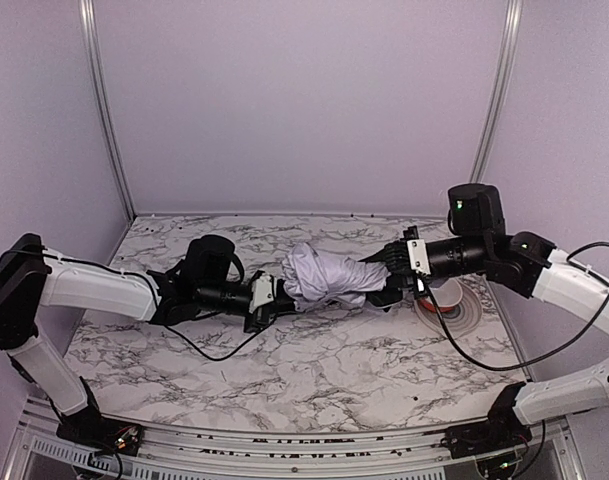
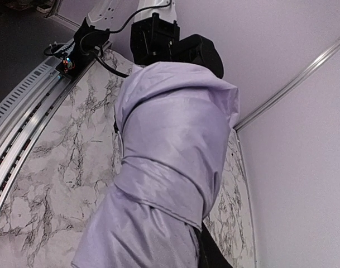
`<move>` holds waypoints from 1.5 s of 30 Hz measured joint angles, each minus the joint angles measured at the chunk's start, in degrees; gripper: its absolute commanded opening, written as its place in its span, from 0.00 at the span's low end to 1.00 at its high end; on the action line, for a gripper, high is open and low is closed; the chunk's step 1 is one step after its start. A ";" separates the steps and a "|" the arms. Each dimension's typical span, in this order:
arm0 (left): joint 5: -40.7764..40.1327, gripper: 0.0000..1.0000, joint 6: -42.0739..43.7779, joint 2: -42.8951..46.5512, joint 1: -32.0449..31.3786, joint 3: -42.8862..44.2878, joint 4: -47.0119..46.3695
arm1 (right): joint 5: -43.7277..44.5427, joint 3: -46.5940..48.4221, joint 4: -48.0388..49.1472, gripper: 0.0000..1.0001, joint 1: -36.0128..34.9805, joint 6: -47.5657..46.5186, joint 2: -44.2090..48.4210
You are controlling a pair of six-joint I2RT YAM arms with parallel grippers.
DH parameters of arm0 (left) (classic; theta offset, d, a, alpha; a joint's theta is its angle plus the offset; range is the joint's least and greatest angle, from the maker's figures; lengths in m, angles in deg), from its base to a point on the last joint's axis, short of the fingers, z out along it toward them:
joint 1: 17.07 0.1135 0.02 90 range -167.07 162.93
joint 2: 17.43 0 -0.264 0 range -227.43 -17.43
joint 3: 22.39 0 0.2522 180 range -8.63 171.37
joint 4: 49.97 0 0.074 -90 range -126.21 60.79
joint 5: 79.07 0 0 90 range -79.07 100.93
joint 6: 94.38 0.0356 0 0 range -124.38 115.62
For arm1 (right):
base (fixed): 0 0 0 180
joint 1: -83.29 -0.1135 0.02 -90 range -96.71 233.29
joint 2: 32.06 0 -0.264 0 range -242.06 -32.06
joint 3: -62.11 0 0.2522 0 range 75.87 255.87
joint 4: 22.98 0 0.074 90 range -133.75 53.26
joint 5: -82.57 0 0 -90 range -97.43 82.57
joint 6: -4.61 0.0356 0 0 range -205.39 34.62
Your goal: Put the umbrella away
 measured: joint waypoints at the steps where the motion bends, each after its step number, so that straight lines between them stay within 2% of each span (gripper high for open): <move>1: 0.46 0.00 1.53 -0.15 0.20 0.02 0.09 | 0.83 0.46 -1.22 0.00 -1.20 -1.95 0.00; 7: 3.19 0.00 12.59 -2.80 1.01 1.64 1.90 | 5.35 1.29 -5.57 0.00 -7.61 -9.92 -0.13; 12: 3.32 0.00 19.23 -3.28 2.23 2.43 2.54 | 10.23 1.05 -6.05 0.00 -11.23 -11.82 -0.15; 21: 4.44 0.00 28.11 -2.49 4.35 2.54 5.40 | 14.12 -5.46 2.56 0.00 -15.23 -11.08 -0.42; 28: 6.93 0.00 26.34 3.19 2.16 1.01 5.86 | 12.63 -13.99 16.15 0.00 -18.03 -9.27 5.73; 33: 10.21 0.00 22.18 4.13 1.68 1.03 2.82 | 12.55 -17.53 21.11 0.00 -18.82 -9.73 10.14; 40: 18.53 0.00 11.91 4.79 4.26 2.16 -2.69 | 13.40 -20.48 15.39 0.00 -20.13 -13.94 11.39; 45: 18.64 0.00 11.89 4.79 3.93 1.99 -2.60 | 14.27 -20.52 16.50 0.00 -21.68 -14.32 9.07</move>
